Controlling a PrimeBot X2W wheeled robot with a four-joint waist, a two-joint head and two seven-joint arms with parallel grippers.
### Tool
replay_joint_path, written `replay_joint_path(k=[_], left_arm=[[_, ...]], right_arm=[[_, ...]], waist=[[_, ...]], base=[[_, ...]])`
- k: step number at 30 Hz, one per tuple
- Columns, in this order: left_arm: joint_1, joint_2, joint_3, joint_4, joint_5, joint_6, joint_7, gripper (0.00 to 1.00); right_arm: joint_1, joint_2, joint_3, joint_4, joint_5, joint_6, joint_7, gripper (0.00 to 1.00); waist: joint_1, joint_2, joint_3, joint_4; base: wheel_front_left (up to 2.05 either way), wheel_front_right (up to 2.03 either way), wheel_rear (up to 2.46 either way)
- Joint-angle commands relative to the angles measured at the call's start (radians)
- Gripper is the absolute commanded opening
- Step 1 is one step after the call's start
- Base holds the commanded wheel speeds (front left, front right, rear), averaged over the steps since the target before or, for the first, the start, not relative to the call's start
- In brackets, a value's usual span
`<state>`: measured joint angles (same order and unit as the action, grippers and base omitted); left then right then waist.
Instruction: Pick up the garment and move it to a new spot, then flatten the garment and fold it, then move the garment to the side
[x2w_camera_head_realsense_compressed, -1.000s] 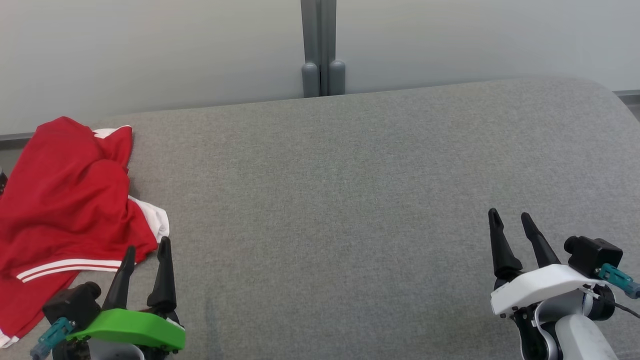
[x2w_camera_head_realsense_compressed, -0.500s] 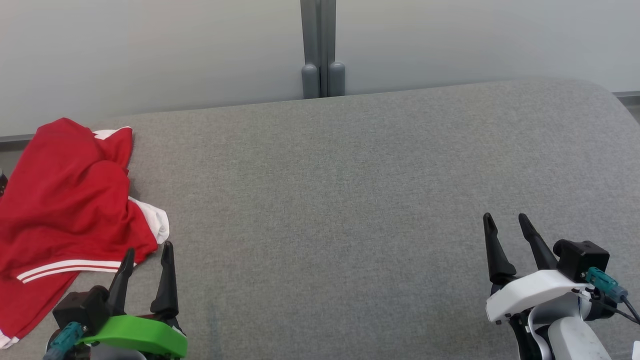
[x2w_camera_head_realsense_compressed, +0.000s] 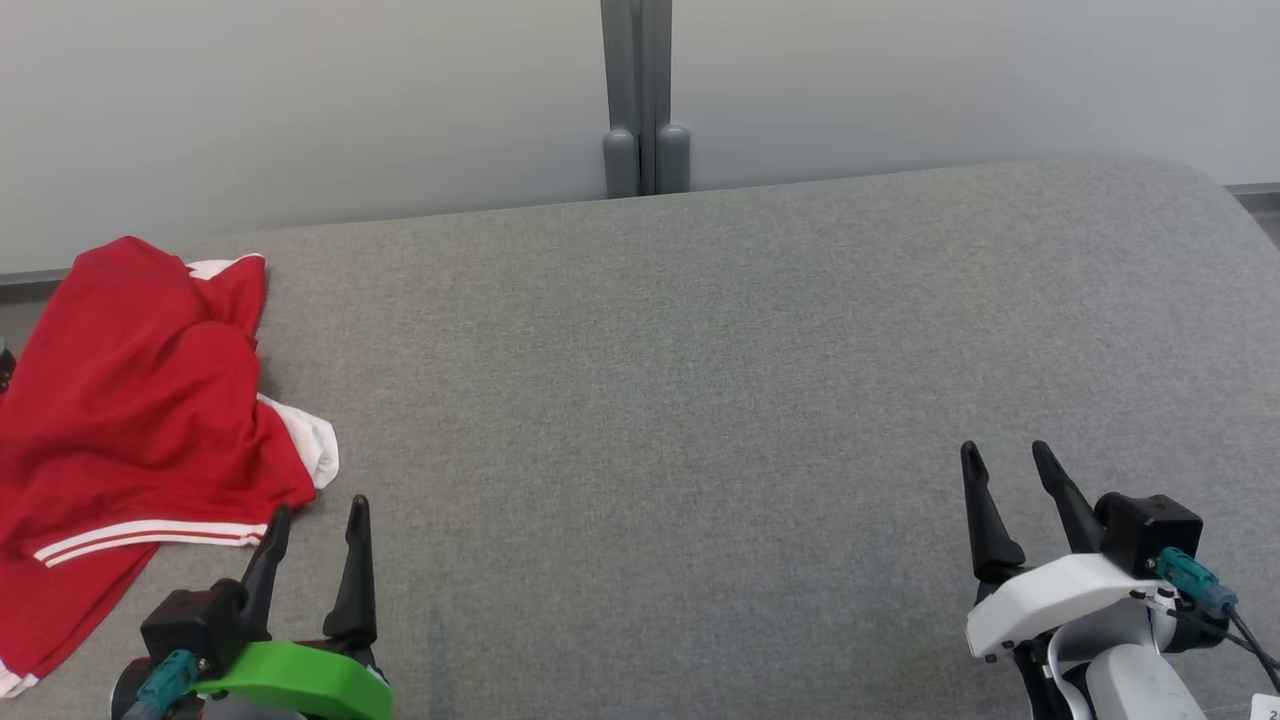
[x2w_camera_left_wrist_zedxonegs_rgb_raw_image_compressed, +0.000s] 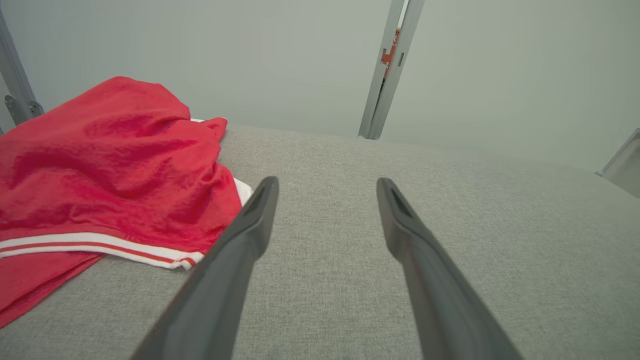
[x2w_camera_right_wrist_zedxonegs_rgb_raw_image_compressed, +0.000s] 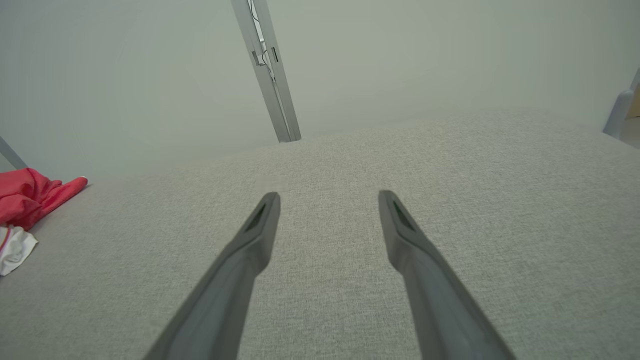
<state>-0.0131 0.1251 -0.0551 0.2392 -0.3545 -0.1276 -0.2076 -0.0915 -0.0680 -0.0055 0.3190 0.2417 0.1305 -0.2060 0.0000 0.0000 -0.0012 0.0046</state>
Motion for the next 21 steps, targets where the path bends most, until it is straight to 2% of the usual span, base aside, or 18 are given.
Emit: replay_joint_path(k=[1,21], left_arm=[[-0.008,0.012,-0.005,0.002,0.019,-0.004,-0.010,1.00],[-0.025,0.020,-0.034,0.052,0.054,-0.004,-0.048,1.00]], right_arm=[[0.001,-0.003,0.004,0.002,-0.022,0.000,-0.012,1.00],[0.004,0.001,0.006,0.034,-0.116,0.000,-0.049,1.00]], waist=[[0.0000,0.0000,0.000,0.000],[0.0000,0.0000,-0.002,0.001]], base=[[0.00,0.00,0.00],[0.00,0.00,0.00]])
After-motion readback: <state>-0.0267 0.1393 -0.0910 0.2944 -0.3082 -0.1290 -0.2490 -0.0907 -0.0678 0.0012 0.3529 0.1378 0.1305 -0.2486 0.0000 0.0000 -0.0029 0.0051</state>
